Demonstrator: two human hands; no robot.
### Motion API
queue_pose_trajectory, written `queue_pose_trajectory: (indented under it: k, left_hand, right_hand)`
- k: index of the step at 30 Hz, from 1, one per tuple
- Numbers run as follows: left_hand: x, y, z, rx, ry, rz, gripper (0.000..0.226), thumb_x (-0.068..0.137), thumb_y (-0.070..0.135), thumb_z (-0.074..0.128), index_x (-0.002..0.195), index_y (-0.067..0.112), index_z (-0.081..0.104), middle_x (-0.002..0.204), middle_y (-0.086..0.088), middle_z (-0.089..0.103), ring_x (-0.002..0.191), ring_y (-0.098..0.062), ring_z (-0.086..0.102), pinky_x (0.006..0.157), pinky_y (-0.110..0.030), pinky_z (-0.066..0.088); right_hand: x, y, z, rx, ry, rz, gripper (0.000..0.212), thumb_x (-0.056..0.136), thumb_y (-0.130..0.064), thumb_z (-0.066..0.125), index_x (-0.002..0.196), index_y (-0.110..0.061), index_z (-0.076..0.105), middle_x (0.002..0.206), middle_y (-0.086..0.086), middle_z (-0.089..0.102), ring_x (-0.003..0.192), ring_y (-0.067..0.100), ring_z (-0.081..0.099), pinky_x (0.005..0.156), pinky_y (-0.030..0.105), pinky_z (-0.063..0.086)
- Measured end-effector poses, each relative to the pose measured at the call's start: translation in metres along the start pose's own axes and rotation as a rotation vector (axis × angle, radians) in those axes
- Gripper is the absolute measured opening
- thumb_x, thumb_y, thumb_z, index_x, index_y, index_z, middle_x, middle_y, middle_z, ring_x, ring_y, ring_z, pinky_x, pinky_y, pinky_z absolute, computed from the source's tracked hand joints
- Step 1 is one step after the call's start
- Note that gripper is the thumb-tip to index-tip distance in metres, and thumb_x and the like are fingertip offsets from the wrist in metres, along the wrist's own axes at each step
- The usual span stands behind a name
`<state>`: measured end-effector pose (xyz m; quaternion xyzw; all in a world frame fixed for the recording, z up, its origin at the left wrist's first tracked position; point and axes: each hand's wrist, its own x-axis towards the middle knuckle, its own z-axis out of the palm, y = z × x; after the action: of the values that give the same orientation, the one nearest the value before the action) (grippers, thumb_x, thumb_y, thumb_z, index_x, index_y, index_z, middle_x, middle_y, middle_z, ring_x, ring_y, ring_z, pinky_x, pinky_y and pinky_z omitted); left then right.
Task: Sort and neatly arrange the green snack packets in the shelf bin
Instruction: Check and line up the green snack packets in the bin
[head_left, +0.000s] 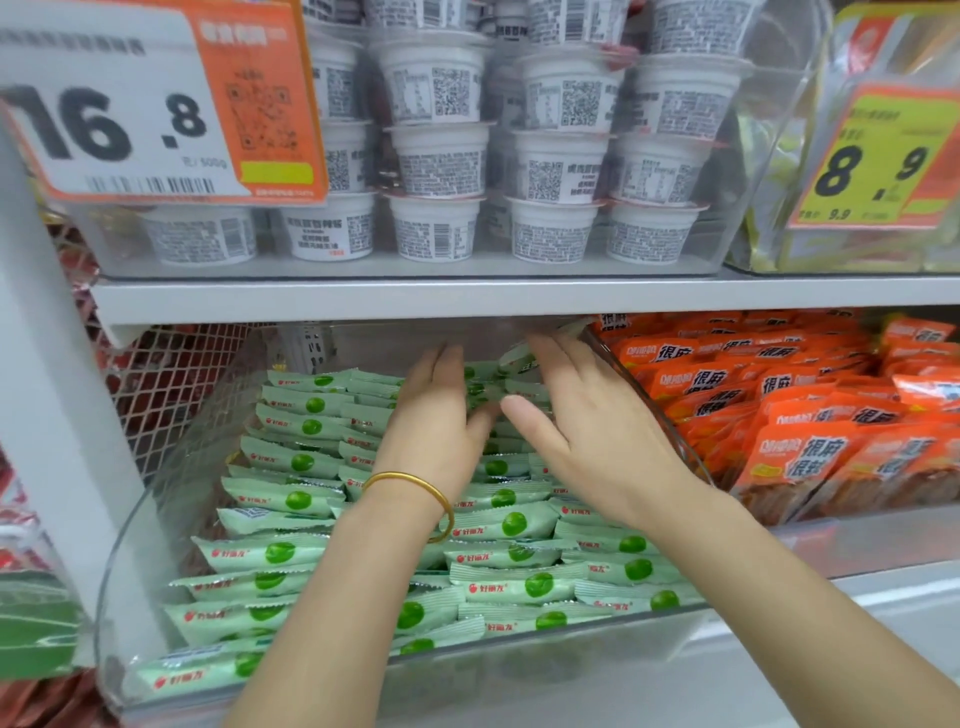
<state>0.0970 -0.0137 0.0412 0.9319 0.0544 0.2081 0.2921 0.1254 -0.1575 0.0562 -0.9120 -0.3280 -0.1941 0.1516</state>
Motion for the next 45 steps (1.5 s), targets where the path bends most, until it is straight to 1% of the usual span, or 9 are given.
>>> queue_pose_trajectory:
  k: [6, 12, 16, 20, 25, 33, 36, 41, 45]
  left_hand:
    - [-0.017, 0.014, -0.007, -0.116, 0.087, 0.144, 0.061, 0.086, 0.029, 0.063, 0.14, 0.016, 0.038, 0.139, -0.001, 0.047, 0.128, -0.014, 0.041, 0.098, -0.018, 0.028]
    - [-0.047, 0.02, -0.014, -0.358, 0.117, 0.151, 0.01, 0.091, 0.015, 0.057, 0.098, 0.022, 0.059, 0.069, 0.015, 0.056, 0.063, 0.005, 0.051, 0.061, -0.015, 0.039]
    - [-0.059, 0.026, -0.029, -0.687, 0.066, 0.047, 0.016, 0.094, 0.005, 0.05, 0.099, 0.018, 0.059, 0.081, 0.012, 0.066, 0.067, 0.007, 0.058, 0.061, -0.01, 0.044]
    - [-0.067, 0.028, -0.032, -0.853, -0.023, -0.033, 0.02, 0.096, 0.005, 0.046, 0.105, 0.016, 0.061, 0.087, 0.007, 0.071, 0.073, 0.002, 0.065, 0.061, -0.01, 0.046]
    - [-0.069, 0.031, -0.036, -0.864, -0.121, -0.043, 0.021, 0.094, 0.016, 0.048, 0.111, 0.024, 0.058, 0.088, 0.012, 0.072, 0.076, 0.001, 0.066, 0.063, -0.016, 0.05]
    - [-0.067, 0.033, -0.034, -0.933, -0.311, 0.015, 0.097, 0.08, -0.014, 0.057, 0.145, 0.04, 0.008, 0.114, 0.004, 0.067, 0.074, -0.026, 0.071, 0.062, -0.028, 0.057]
    - [-0.067, 0.034, -0.033, -0.922, -0.312, 0.062, 0.096, 0.08, -0.017, 0.055, 0.143, 0.041, 0.012, 0.115, 0.002, 0.066, 0.073, -0.022, 0.07, 0.065, -0.028, 0.057]
    - [-0.067, 0.032, -0.029, -0.868, -0.336, 0.06, 0.089, 0.081, -0.016, 0.055, 0.142, 0.037, 0.021, 0.125, -0.002, 0.058, 0.075, -0.017, 0.069, 0.067, -0.025, 0.056]
    - [-0.068, 0.028, -0.023, -0.409, -0.12, 0.142, 0.078, 0.078, 0.012, 0.072, 0.132, 0.048, 0.03, 0.122, 0.013, 0.042, 0.097, -0.003, 0.056, 0.089, -0.021, 0.048]
  right_hand:
    - [-0.043, -0.004, -0.024, 0.355, 0.032, -0.078, 0.066, 0.09, -0.052, 0.024, 0.147, -0.019, 0.024, 0.15, -0.004, 0.027, 0.138, 0.001, 0.019, 0.111, 0.015, 0.016]
    - [-0.051, -0.005, -0.021, 0.554, 0.159, -0.072, 0.052, 0.093, -0.036, 0.041, 0.142, -0.019, 0.037, 0.149, -0.003, 0.032, 0.137, -0.003, 0.022, 0.111, 0.009, 0.014]
    - [-0.054, -0.005, -0.019, 0.584, 0.244, 0.01, 0.04, 0.095, -0.026, 0.048, 0.134, -0.027, 0.048, 0.151, 0.0, 0.025, 0.13, -0.016, 0.02, 0.105, 0.001, 0.013]
    - [-0.053, -0.008, -0.02, 0.856, 0.193, 0.082, 0.036, 0.094, -0.026, 0.051, 0.125, -0.044, 0.048, 0.14, -0.009, 0.041, 0.125, -0.002, 0.042, 0.104, 0.022, 0.038]
    - [-0.051, -0.01, -0.019, 1.036, 0.224, 0.183, 0.036, 0.094, -0.013, 0.053, 0.127, -0.029, 0.055, 0.123, -0.024, 0.054, 0.104, -0.008, 0.054, 0.094, 0.019, 0.043]
    - [-0.049, -0.002, -0.015, 1.157, 0.266, 0.302, 0.035, 0.096, -0.011, 0.051, 0.129, -0.022, 0.055, 0.131, -0.009, 0.056, 0.117, 0.0, 0.053, 0.101, 0.027, 0.045]
    - [-0.049, 0.002, -0.012, 1.172, 0.259, 0.327, 0.034, 0.096, -0.014, 0.052, 0.126, -0.027, 0.056, 0.132, -0.005, 0.056, 0.122, 0.009, 0.051, 0.103, 0.035, 0.044]
    - [-0.05, 0.005, -0.014, 1.266, 0.246, 0.34, 0.033, 0.094, -0.008, 0.052, 0.121, -0.026, 0.059, 0.121, 0.001, 0.061, 0.097, 0.009, 0.055, 0.065, 0.01, 0.044]
    - [-0.052, 0.006, -0.015, 1.187, 0.279, 0.282, 0.035, 0.093, -0.008, 0.054, 0.118, -0.033, 0.058, 0.119, -0.008, 0.058, 0.111, 0.015, 0.055, 0.091, 0.034, 0.049]
